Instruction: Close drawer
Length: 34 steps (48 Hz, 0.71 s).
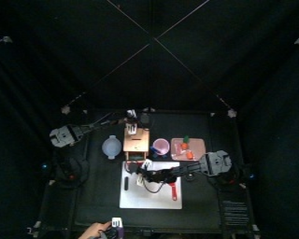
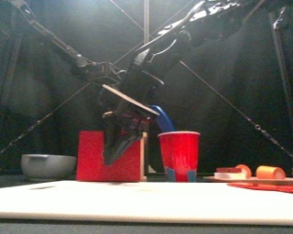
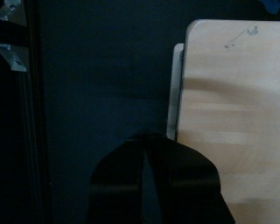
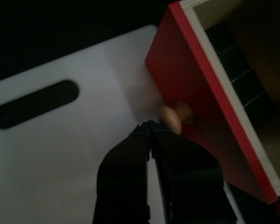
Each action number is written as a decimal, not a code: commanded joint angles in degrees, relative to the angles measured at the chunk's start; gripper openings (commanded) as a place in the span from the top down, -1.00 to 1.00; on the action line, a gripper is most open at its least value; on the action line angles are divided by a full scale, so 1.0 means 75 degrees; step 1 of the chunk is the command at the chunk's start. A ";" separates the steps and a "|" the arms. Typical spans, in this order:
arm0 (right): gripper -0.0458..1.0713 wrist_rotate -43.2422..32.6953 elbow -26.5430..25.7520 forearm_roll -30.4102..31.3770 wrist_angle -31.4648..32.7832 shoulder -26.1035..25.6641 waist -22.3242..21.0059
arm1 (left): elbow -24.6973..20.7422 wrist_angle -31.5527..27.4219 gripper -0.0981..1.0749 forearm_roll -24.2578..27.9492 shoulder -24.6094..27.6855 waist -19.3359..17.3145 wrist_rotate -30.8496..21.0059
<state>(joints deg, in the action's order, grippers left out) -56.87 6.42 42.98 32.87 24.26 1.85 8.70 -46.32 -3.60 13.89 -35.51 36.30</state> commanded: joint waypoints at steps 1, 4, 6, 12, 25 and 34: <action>0.84 0.0000 -0.0152 0.0141 -0.0012 -0.0223 -0.0246 | -0.0070 0.0012 0.01 -0.0035 -0.0082 0.0035 -0.0035; 0.84 0.0000 -0.0164 0.0234 -0.0012 -0.0211 -0.0316 | -0.0070 0.0012 0.01 -0.0035 -0.0070 0.0047 -0.0035; 0.84 0.0000 -0.0164 0.0293 -0.0012 -0.0199 -0.0387 | -0.0070 0.0012 0.01 -0.0035 -0.0059 0.0047 -0.0035; 0.84 0.0000 -0.0188 0.0387 -0.0012 -0.0188 -0.0516 | -0.0070 0.0012 0.01 -0.0023 -0.0059 0.0082 -0.0047; 0.84 0.0000 -0.0281 0.0422 -0.0012 -0.0176 -0.0574 | -0.0070 0.0023 0.01 -0.0023 -0.0070 0.0105 -0.0082; 0.84 -0.0023 -0.0281 0.0316 -0.0023 -0.0234 -0.0527 | -0.0094 0.0094 0.01 -0.0012 -0.0082 0.0105 -0.0105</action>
<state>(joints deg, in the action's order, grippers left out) -56.87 5.54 45.70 32.87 24.26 -1.85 8.79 -46.05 -3.60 13.97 -35.24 35.60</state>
